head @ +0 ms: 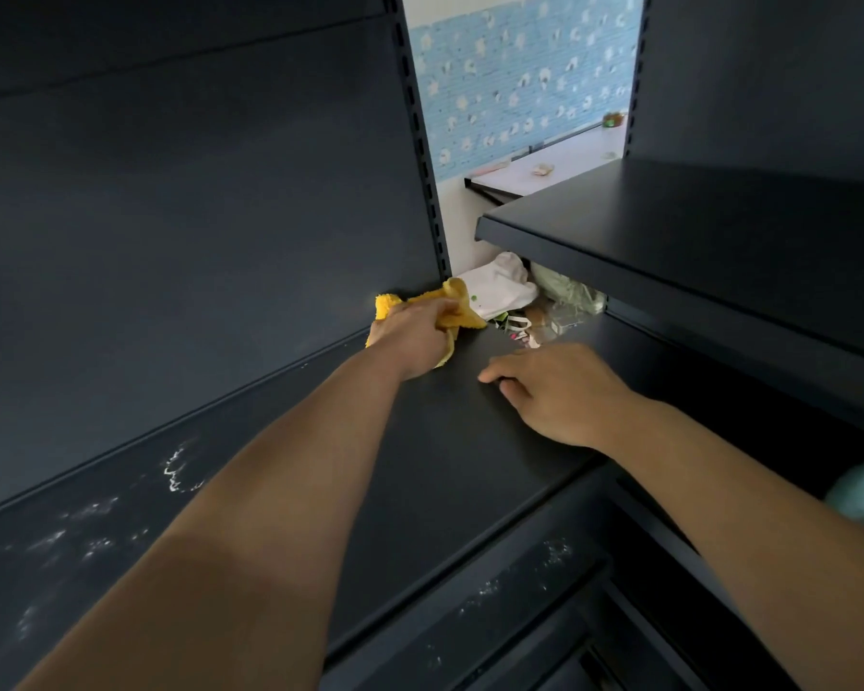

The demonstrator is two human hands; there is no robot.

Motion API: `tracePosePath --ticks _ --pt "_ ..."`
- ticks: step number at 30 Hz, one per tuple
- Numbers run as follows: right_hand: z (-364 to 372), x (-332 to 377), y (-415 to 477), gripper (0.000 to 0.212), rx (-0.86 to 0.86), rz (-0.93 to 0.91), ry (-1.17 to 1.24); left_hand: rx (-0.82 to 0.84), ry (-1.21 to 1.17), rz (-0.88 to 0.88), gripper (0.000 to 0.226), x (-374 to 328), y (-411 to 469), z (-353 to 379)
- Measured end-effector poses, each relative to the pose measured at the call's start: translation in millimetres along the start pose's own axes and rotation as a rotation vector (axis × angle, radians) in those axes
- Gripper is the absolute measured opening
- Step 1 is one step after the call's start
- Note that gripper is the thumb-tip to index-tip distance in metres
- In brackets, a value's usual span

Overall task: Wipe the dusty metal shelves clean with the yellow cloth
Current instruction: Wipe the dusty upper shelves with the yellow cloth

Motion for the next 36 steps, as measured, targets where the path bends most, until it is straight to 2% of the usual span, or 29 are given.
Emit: tracePosePath --ticks 3,6,9,15,22,27,33,34,36 --pt "-2.3 -3.6 -10.6 0.037 -0.015 0.02 0.117 0.002 -0.066 -0.01 0.059 -1.0 -5.0 2.0" --pt "-11.7 -5.4 -26.0 0.042 -0.112 0.059 0.215 0.024 -0.101 0.012 0.059 -12.4 -20.0 4.0" --pt "-20.0 -6.0 -40.0 0.037 -0.167 0.068 0.181 0.031 -0.123 0.018 0.06 -22.2 -33.0 8.9" --pt "-25.6 -8.3 -70.3 0.032 -0.169 0.067 0.139 -0.022 -0.161 0.005 0.052 -32.5 -61.1 16.7" --pt "-25.5 1.2 -92.8 0.038 -0.115 0.02 0.046 -0.084 -0.131 -0.019 0.045 -37.4 -117.8 16.3" --pt "-27.5 6.0 -109.2 0.039 -0.137 -0.012 0.022 -0.245 -0.201 -0.098 0.032 -36.0 -155.5 8.4" --pt "-36.4 4.3 -119.3 0.036 -0.192 -0.03 0.019 -0.645 -0.735 -0.238 0.02 -20.9 -177.8 -23.3" --pt "-38.0 3.6 -119.6 0.036 -0.203 -0.037 0.02 -0.672 -0.736 -0.226 0.023 -23.6 -183.1 -28.6" --pt "-39.6 2.6 -117.4 0.036 -0.206 -0.037 0.023 -0.597 -0.48 -0.152 0.034 -35.2 -191.6 -33.3"
Point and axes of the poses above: each hand's wrist, its own y-axis towards the middle knuckle, its own z-axis out of the palm, x = y × z, the point moved 3 cm from there along y, towards the middle knuckle, and after that the axes turned 8 degrees about -y, right-handed, at the moved point
